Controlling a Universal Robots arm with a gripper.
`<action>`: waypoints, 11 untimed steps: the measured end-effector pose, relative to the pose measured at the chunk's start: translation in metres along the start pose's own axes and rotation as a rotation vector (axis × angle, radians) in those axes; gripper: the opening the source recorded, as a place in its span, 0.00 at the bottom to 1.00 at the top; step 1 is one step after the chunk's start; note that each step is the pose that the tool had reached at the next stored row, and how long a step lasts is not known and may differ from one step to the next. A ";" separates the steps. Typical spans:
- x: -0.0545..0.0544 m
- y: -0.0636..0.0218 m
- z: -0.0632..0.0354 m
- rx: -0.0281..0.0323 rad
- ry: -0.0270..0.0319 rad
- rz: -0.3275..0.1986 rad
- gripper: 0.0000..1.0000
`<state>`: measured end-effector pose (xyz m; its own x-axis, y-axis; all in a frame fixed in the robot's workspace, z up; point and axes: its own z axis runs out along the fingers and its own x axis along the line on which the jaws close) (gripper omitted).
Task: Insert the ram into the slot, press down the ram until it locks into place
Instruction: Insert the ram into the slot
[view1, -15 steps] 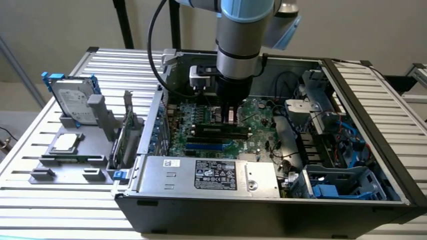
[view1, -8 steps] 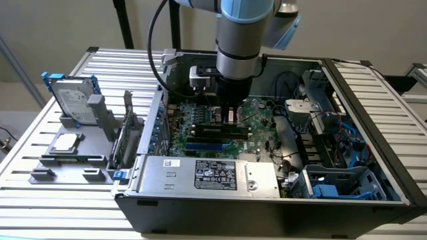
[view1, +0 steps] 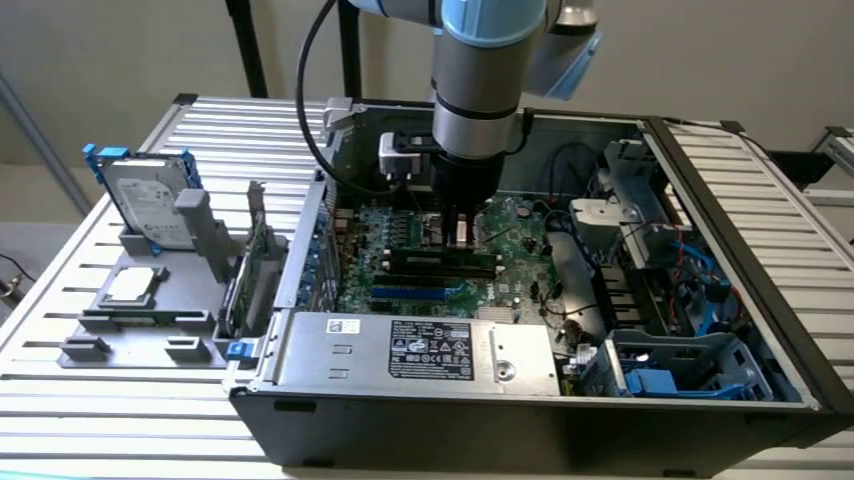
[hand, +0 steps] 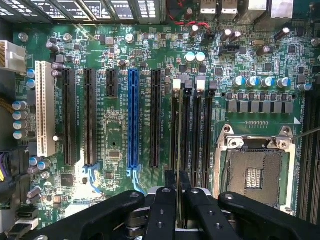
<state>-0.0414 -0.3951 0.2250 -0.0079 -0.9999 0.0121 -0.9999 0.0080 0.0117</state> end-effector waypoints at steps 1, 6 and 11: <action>0.000 0.0000 0.0001 0.0000 0.0005 0.000 0.14; 0.000 0.0000 0.0002 0.0000 0.0045 -0.001 0.14; 0.000 -0.0012 0.0002 0.0000 0.0062 -0.002 0.14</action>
<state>-0.0403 -0.3951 0.2248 -0.0055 -0.9998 0.0182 -0.9999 0.0057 0.0117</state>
